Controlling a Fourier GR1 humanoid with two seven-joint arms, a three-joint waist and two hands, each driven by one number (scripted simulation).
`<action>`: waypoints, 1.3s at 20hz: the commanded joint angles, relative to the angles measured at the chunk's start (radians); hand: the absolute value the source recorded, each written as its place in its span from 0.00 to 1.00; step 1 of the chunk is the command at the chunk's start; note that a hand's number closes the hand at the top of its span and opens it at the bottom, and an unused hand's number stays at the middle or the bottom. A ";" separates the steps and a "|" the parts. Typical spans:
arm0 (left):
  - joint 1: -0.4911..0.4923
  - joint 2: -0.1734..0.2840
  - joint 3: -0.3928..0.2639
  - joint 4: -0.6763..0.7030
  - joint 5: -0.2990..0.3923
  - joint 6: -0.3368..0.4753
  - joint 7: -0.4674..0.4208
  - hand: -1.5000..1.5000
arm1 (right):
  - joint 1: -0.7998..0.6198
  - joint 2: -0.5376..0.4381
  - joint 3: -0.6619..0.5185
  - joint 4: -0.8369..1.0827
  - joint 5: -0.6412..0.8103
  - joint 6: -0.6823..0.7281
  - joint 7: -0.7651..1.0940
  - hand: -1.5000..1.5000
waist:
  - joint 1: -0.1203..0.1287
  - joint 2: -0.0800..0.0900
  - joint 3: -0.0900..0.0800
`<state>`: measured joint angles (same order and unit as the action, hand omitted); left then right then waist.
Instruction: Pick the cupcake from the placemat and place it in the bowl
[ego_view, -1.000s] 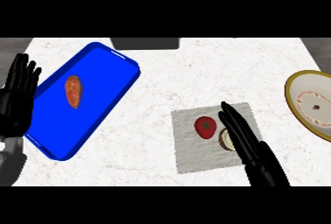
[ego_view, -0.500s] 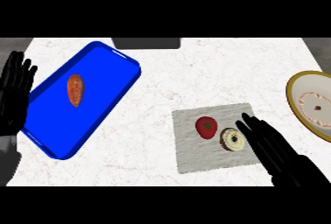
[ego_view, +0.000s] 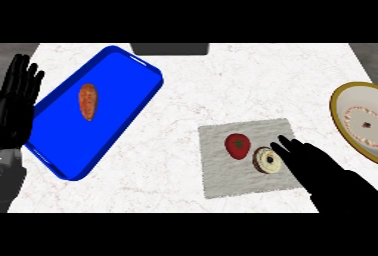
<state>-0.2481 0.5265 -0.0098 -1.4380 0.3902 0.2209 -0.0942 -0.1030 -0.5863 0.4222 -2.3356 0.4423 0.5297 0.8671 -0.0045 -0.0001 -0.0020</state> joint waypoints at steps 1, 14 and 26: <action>0.025 -0.006 0.022 -0.066 -0.003 -0.021 0.044 0.50 | -0.073 0.085 -0.014 -0.022 -0.092 0.112 0.147 0.00 | 0.010 -0.001 0.001; 0.069 -0.067 0.094 -0.053 -0.070 -0.100 0.011 0.50 | 0.028 0.133 -0.098 0.187 0.052 0.103 -0.134 0.00 | 0.007 0.000 0.002; 0.022 -0.111 0.150 -0.031 -0.116 -0.137 0.046 0.50 | 0.022 0.193 -0.130 0.438 0.226 -0.003 -0.420 0.00 | 0.005 0.001 0.002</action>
<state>-0.2132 0.4236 0.1130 -1.4927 0.2751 0.1136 -0.0455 -0.0366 -0.4158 0.3310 -1.9778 0.6619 0.5299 0.5253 0.0004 -0.0002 0.0003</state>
